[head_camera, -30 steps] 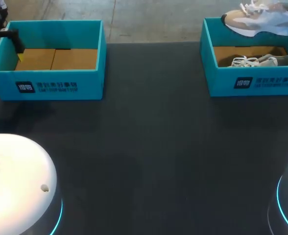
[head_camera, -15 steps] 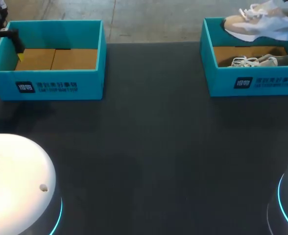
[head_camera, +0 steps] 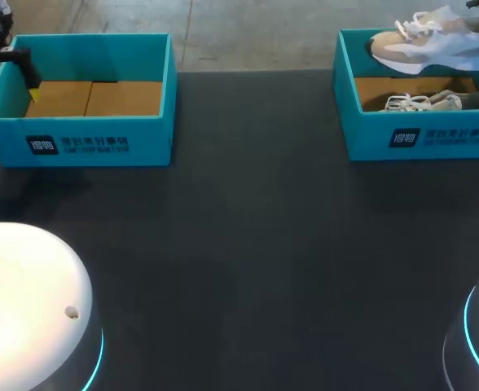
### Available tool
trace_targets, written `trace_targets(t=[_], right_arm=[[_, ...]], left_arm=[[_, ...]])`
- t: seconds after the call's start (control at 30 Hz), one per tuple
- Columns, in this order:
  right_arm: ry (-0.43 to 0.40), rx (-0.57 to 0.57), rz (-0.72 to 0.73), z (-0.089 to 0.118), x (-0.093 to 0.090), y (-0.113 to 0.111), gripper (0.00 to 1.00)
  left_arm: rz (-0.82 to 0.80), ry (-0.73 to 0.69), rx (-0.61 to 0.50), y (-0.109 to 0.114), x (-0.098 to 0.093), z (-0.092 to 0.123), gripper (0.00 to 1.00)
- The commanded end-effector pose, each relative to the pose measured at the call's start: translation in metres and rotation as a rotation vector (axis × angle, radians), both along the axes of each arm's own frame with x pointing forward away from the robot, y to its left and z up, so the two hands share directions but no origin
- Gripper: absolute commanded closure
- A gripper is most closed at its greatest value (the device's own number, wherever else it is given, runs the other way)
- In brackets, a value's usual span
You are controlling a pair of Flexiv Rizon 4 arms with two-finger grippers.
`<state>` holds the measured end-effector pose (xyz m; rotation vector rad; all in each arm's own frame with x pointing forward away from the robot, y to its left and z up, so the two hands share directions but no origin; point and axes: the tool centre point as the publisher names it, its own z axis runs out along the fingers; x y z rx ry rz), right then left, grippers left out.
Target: Take the shoe out of the shoebox, open the shoe tongue, remove and reinsert the insole, then place the shoe into the shoebox
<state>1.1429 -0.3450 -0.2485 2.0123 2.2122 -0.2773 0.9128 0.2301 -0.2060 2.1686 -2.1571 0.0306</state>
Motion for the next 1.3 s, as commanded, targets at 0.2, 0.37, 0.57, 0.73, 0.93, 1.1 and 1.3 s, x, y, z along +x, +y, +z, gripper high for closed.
trace_targets(t=[0.2,0.37,0.57,0.73,0.93,1.1,1.3], right_arm=[[0.017,-0.004,-0.001,-0.009,0.027,-0.009,1.00],[0.015,-0.009,-0.006,-0.011,0.036,-0.017,1.00],[0.016,-0.010,-0.015,-0.013,0.042,-0.026,1.00],[0.021,-0.014,-0.012,-0.019,0.049,-0.028,1.00],[0.033,-0.011,-0.004,-0.028,0.053,-0.025,1.00],[0.036,-0.001,-0.005,-0.034,0.054,-0.026,1.00],[0.042,0.001,-0.011,-0.040,0.053,-0.026,1.00]], left_arm=[[0.000,0.000,0.002,0.000,0.000,0.001,0.00],[0.000,0.000,0.002,0.000,0.000,0.001,0.00],[0.000,0.000,0.002,0.000,0.000,0.001,0.00],[0.000,0.000,0.002,0.000,0.000,0.001,0.00],[0.000,0.000,0.002,0.000,0.000,0.001,0.00],[0.000,0.000,0.002,0.000,0.000,0.001,0.00],[0.000,0.000,0.002,0.000,0.000,0.001,0.00]])
